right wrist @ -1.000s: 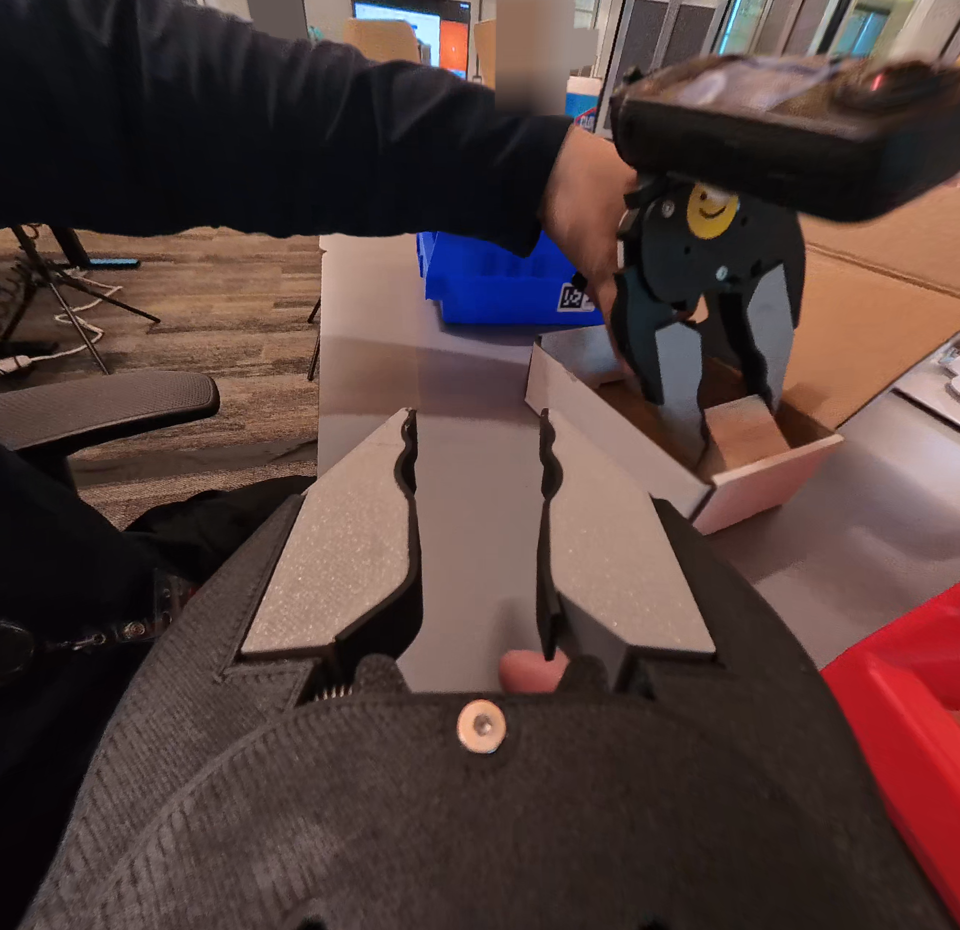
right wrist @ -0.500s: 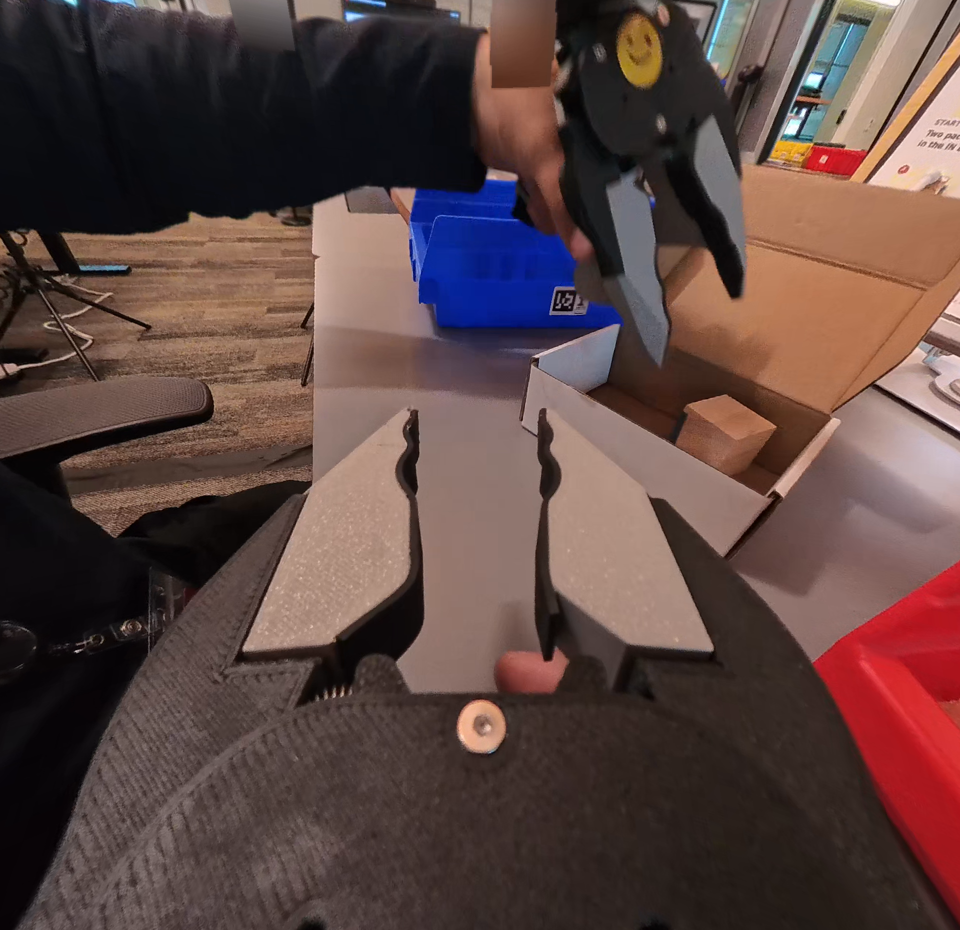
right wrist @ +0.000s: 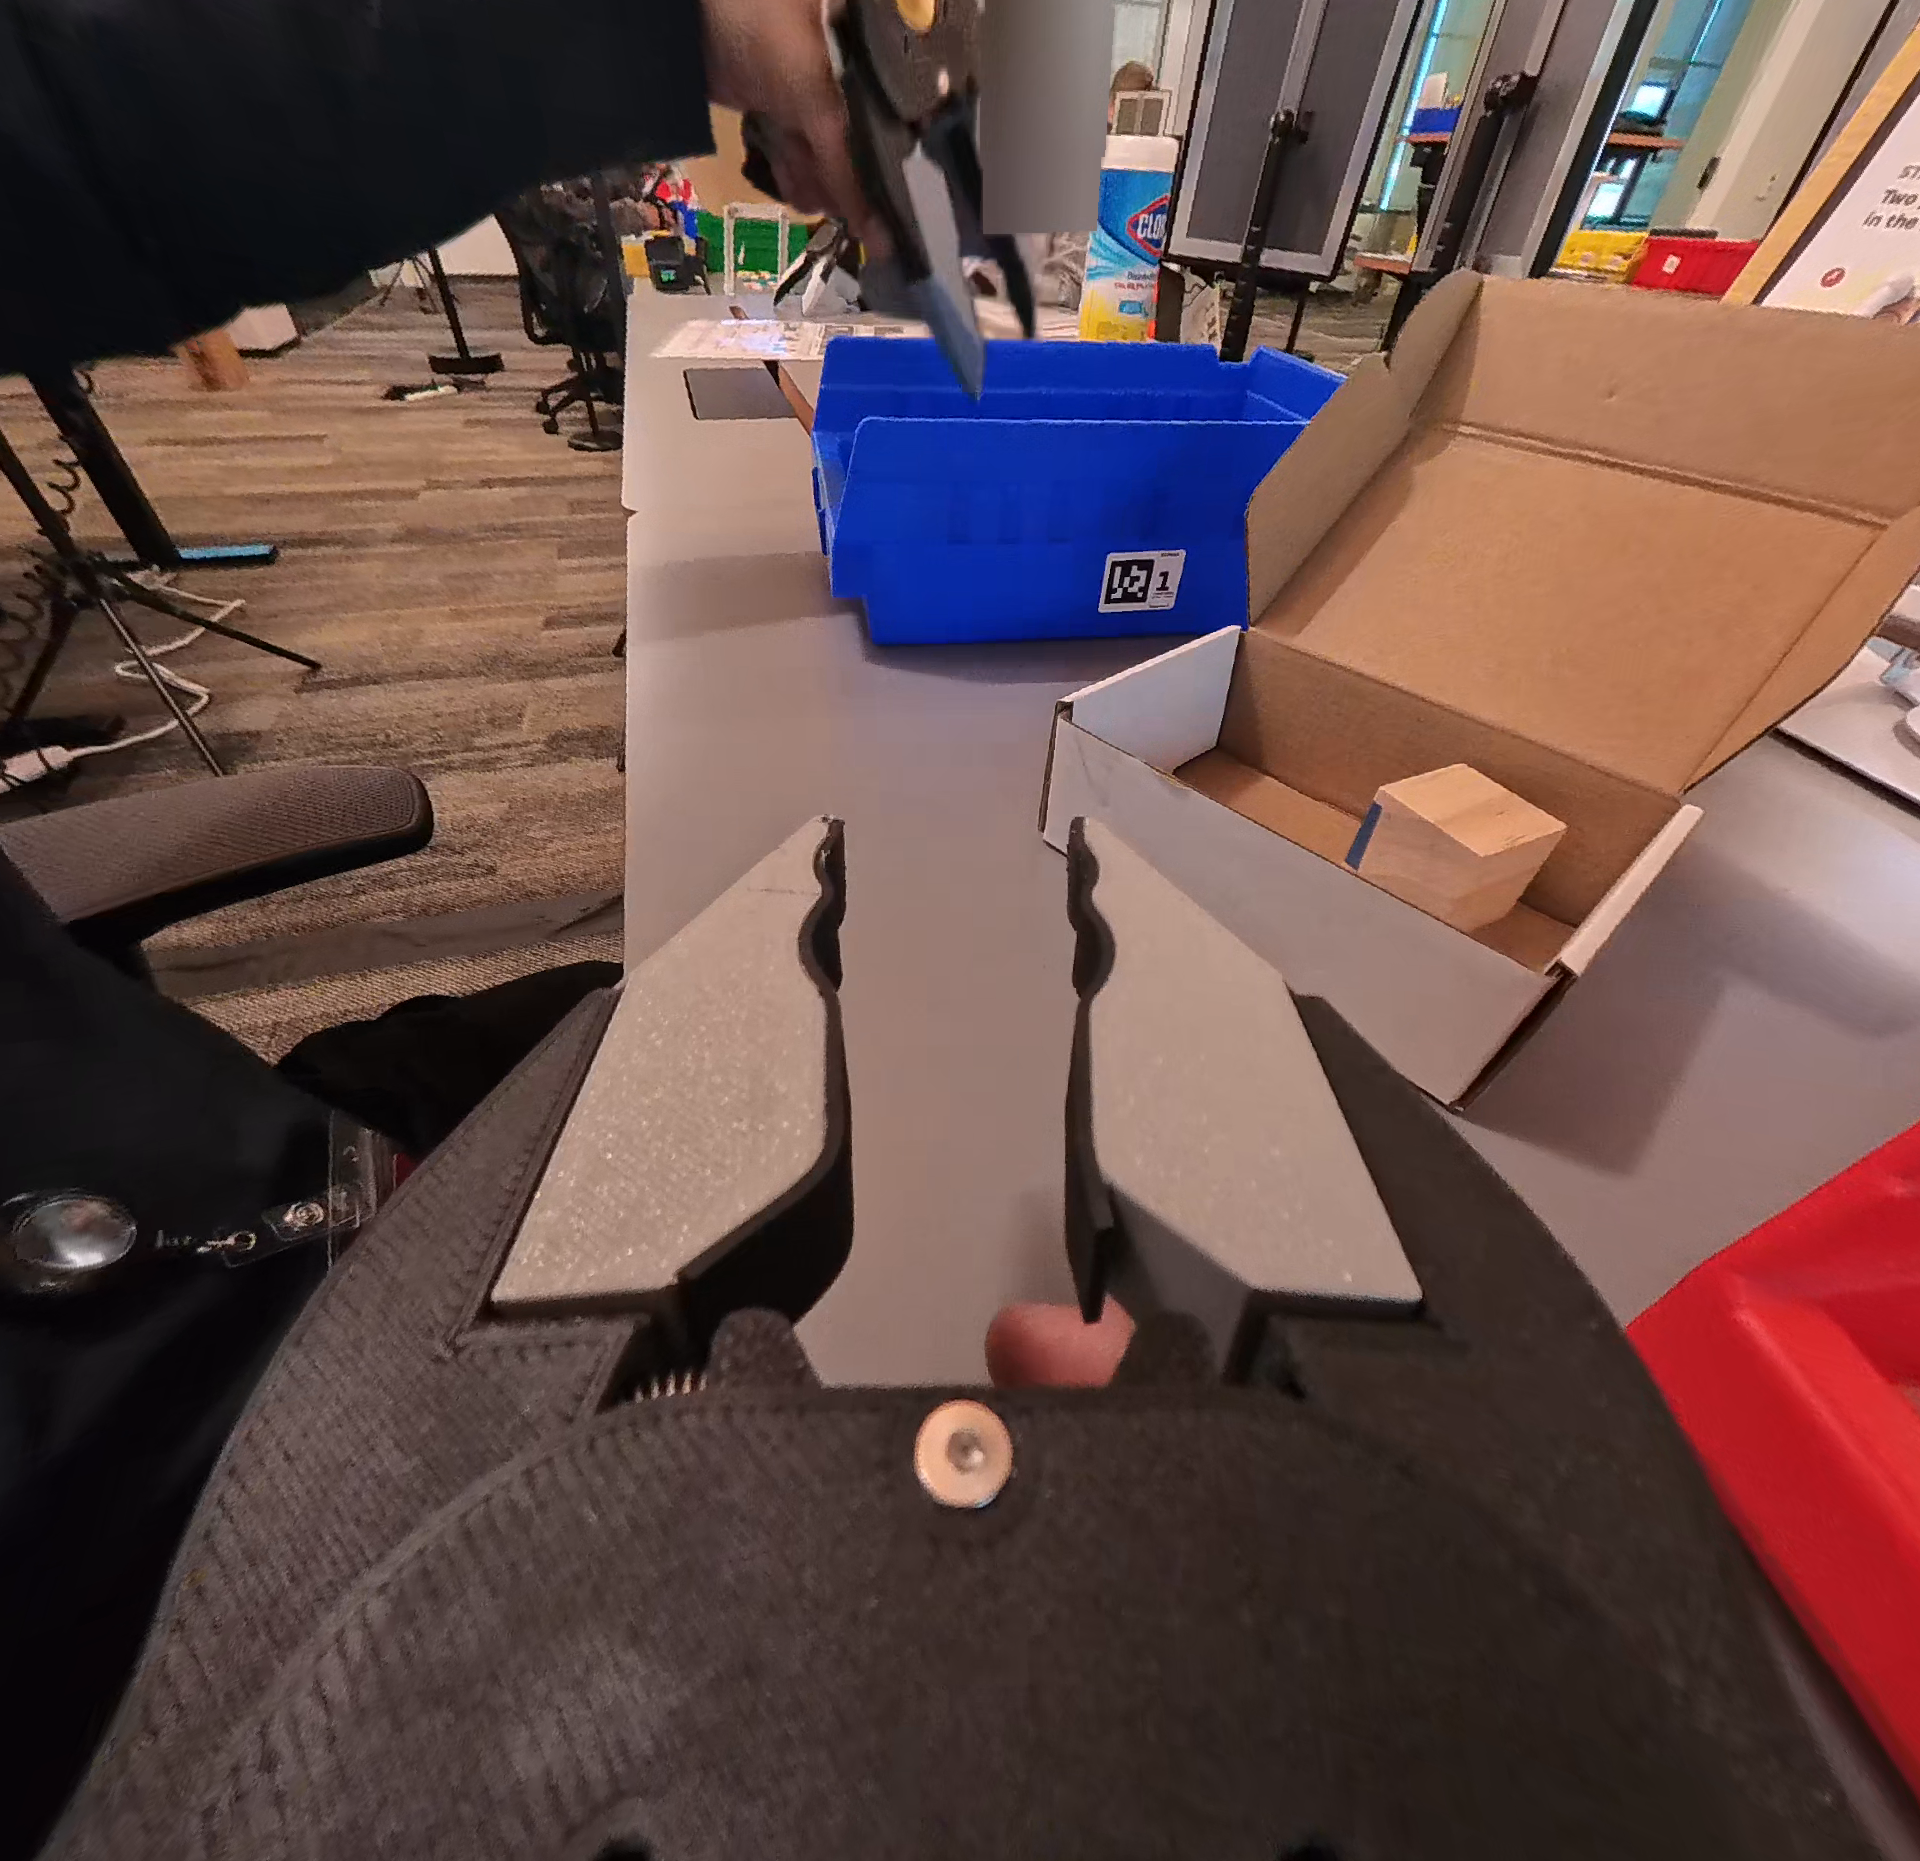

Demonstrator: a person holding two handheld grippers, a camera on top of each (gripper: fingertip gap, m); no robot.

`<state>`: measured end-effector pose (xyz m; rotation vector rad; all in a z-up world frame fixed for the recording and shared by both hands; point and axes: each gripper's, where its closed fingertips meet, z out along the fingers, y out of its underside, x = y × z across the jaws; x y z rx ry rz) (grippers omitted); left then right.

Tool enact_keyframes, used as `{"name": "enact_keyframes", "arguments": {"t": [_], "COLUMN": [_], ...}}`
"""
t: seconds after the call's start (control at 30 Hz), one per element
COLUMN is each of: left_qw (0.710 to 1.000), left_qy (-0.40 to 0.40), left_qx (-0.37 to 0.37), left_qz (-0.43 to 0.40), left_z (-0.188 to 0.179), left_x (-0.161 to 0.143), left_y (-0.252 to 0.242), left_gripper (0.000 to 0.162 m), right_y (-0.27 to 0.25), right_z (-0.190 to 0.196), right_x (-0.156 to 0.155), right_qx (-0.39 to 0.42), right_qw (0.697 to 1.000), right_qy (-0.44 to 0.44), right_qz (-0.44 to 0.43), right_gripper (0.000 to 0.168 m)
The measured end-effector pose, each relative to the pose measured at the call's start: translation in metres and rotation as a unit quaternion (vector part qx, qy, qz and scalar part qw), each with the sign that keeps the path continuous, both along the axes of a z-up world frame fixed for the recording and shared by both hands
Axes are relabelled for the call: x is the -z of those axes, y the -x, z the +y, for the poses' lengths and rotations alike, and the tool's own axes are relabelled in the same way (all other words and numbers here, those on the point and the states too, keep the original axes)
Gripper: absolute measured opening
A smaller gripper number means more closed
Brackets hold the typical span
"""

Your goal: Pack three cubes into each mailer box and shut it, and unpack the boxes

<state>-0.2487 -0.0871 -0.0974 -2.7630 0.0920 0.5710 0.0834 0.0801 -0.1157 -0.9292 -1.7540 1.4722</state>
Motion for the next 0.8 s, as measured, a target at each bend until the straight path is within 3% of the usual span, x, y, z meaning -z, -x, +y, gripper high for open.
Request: {"name": "enact_keyframes", "arguments": {"t": [0.17,0.2,0.47,0.7,0.8], "left_qw": [0.994,0.995,0.989,0.959,0.951], "left_qy": [0.094,0.097,0.147,0.281,0.308], "left_qx": [-0.023,-0.028,0.016,0.032,0.031], "left_qz": [-0.039,-0.021,-0.017,0.007,0.031], "left_z": [-0.047,-0.046,-0.029,-0.059,-0.06], "left_x": [0.058,0.061,0.065,0.098,0.101], "left_y": [0.031,0.04,0.036,0.043,0.052], "left_gripper": [0.052,0.066,0.051,0.045,0.03], "right_y": [0.001,0.0,-0.001,-0.002,-0.002], "right_z": [0.002,0.002,0.002,0.001,0.0], "right_x": [-0.001,-0.001,-0.003,-0.002,-0.002], "right_qx": [0.002,0.002,0.003,0.0,0.001], "right_qw": [1.0,1.0,1.0,1.0,1.0], "right_qy": [0.009,0.01,0.007,0.002,0.0], "right_qz": [-0.002,0.0,0.009,0.009,0.01], "right_gripper": [0.04,0.04,0.04,0.04,0.039]}}
